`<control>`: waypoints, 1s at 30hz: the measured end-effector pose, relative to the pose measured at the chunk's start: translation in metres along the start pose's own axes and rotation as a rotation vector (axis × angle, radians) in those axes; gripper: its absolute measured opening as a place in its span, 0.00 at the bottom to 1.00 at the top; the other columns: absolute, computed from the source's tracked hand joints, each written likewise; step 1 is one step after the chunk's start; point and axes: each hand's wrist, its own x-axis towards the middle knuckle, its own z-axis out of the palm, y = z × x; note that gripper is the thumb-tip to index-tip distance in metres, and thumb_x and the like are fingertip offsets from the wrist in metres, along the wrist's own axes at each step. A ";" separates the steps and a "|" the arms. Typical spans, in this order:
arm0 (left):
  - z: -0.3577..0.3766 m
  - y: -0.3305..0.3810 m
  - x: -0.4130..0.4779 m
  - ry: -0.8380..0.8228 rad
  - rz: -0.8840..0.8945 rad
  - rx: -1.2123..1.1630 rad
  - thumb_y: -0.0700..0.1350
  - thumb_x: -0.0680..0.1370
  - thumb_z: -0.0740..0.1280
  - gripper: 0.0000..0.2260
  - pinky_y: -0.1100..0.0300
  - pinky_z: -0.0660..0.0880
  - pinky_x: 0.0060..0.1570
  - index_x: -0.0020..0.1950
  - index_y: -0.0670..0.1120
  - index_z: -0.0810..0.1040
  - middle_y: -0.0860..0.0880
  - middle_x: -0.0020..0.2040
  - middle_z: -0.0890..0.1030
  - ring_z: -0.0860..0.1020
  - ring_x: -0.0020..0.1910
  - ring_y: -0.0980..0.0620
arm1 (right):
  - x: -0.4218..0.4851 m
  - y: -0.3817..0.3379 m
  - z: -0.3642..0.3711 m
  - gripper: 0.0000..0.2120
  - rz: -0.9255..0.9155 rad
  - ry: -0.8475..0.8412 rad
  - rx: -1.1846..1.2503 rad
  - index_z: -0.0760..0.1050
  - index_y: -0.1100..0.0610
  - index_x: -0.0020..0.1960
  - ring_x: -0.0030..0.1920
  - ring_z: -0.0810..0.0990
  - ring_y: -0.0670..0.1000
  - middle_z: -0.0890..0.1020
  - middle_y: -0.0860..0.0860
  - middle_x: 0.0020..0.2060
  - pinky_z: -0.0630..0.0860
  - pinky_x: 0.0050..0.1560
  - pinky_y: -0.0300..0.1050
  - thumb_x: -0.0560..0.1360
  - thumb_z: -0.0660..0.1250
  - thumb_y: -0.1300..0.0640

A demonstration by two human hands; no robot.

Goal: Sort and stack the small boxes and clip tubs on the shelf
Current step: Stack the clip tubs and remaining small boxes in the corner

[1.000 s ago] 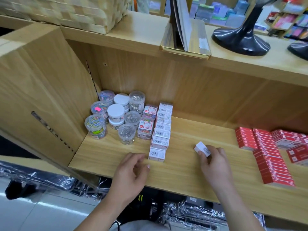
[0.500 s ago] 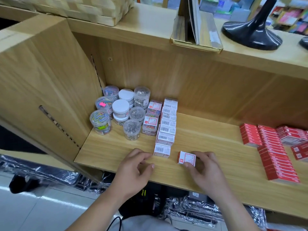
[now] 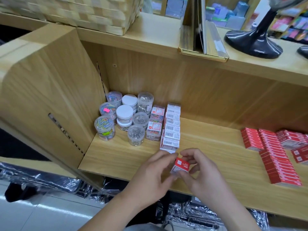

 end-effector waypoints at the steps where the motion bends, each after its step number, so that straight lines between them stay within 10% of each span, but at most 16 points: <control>1: 0.000 0.002 0.002 -0.006 0.003 0.021 0.41 0.75 0.74 0.23 0.60 0.77 0.52 0.69 0.53 0.76 0.60 0.56 0.77 0.79 0.51 0.56 | 0.001 -0.006 0.001 0.26 -0.021 -0.016 -0.011 0.72 0.37 0.54 0.49 0.81 0.44 0.81 0.35 0.49 0.78 0.45 0.42 0.69 0.78 0.62; 12: -0.005 -0.003 0.002 0.106 -0.305 -0.506 0.33 0.79 0.70 0.19 0.65 0.77 0.54 0.62 0.54 0.79 0.54 0.53 0.87 0.84 0.53 0.54 | 0.000 0.005 0.021 0.17 0.185 0.119 0.270 0.82 0.46 0.50 0.41 0.83 0.48 0.86 0.46 0.42 0.80 0.45 0.39 0.67 0.80 0.61; 22: -0.002 -0.048 0.014 0.255 -0.194 0.085 0.53 0.76 0.71 0.07 0.53 0.79 0.40 0.53 0.55 0.82 0.55 0.42 0.81 0.81 0.39 0.55 | 0.023 0.022 0.042 0.21 0.139 0.283 -0.006 0.72 0.44 0.53 0.37 0.81 0.45 0.82 0.43 0.37 0.80 0.39 0.47 0.69 0.79 0.58; 30: -0.004 -0.048 0.016 0.034 -0.139 0.258 0.53 0.79 0.65 0.16 0.53 0.77 0.48 0.68 0.59 0.74 0.58 0.46 0.72 0.76 0.44 0.57 | 0.019 0.048 0.057 0.08 0.039 0.068 -0.157 0.78 0.47 0.56 0.42 0.77 0.42 0.76 0.41 0.43 0.76 0.44 0.43 0.77 0.70 0.54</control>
